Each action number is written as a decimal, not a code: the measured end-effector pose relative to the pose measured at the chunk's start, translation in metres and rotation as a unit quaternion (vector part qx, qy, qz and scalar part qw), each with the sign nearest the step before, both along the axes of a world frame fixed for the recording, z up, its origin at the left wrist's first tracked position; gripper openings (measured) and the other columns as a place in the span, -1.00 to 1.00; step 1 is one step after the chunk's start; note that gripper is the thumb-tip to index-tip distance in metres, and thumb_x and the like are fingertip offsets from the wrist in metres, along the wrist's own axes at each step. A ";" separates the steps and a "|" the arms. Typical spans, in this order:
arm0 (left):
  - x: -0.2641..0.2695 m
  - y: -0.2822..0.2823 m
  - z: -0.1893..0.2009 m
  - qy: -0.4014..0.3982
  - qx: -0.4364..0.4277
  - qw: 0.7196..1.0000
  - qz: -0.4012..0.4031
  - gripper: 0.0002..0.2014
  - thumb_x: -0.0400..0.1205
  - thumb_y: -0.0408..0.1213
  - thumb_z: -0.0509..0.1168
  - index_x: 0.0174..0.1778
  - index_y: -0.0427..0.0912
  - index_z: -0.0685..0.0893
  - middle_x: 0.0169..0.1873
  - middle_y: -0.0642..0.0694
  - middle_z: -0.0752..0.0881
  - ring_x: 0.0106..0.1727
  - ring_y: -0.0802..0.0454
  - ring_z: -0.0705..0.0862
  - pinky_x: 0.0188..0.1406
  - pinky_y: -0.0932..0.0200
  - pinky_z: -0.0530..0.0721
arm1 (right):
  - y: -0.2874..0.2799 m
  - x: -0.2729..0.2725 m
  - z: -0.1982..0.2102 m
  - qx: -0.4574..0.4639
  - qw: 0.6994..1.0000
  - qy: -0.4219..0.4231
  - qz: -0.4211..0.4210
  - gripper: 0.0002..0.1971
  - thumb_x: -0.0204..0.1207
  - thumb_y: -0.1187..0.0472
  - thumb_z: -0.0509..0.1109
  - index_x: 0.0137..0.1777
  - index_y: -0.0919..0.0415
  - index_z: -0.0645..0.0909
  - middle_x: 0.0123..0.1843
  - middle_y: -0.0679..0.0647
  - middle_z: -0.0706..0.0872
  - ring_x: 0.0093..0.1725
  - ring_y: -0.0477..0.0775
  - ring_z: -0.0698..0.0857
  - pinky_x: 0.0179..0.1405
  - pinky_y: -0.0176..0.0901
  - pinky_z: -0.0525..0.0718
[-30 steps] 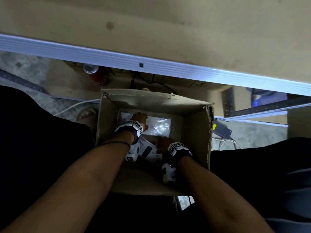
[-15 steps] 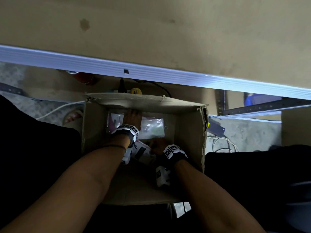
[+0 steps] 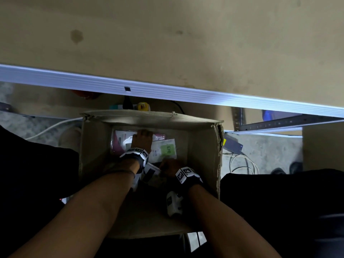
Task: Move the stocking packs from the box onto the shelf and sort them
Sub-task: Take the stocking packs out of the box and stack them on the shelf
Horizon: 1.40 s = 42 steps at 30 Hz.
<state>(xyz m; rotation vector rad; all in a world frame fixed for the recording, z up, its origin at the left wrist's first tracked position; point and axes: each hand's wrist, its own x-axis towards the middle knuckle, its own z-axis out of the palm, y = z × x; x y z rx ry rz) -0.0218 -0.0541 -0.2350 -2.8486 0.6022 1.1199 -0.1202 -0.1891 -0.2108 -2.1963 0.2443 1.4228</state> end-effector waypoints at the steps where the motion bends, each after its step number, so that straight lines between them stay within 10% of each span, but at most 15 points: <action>1: 0.000 0.001 -0.001 0.006 -0.006 1.000 0.006 -0.29 0.57 -0.21 0.48 0.60 -0.20 0.33 0.59 -0.22 0.37 0.61 -0.26 0.31 0.49 -0.17 0.41 | 0.000 0.000 -0.001 -0.001 1.000 0.002 0.002 -0.61 0.54 0.02 0.47 0.33 0.10 0.67 0.42 0.14 0.63 0.39 0.21 0.62 0.41 0.12 0.60; 7: 0.012 0.015 0.006 0.009 -0.041 0.996 0.079 -0.54 0.62 -0.32 0.40 0.43 -0.20 0.48 0.40 -0.20 0.62 0.47 -0.25 0.52 0.37 -0.15 0.51 | -0.002 0.003 -0.004 0.024 0.999 -0.043 -0.011 -0.67 0.52 0.12 0.51 0.25 0.21 0.73 0.40 0.18 0.66 0.41 0.21 0.60 0.45 0.04 0.54; 18: 0.018 0.042 0.011 -0.072 -0.039 0.996 -0.030 -0.58 0.73 -0.35 0.13 0.54 -0.12 0.54 0.61 -0.21 0.37 0.63 -0.20 0.30 0.54 -0.05 0.31 | -0.004 0.000 -0.001 0.037 0.996 -0.031 -0.069 -0.75 0.48 0.24 0.53 0.15 0.23 0.76 0.30 0.19 0.72 0.30 0.21 0.68 0.37 0.05 0.61; 42: 0.029 0.040 0.052 -0.041 0.068 0.991 -0.110 -0.38 0.59 -0.10 0.44 0.58 -0.10 0.47 0.52 -0.17 0.56 0.56 -0.23 0.49 0.58 -0.19 0.41 | -0.002 0.009 0.034 0.023 0.993 -0.082 -0.078 -0.79 0.40 0.25 0.51 0.03 0.15 0.81 0.22 0.16 0.76 0.22 0.22 0.73 0.23 -0.05 0.71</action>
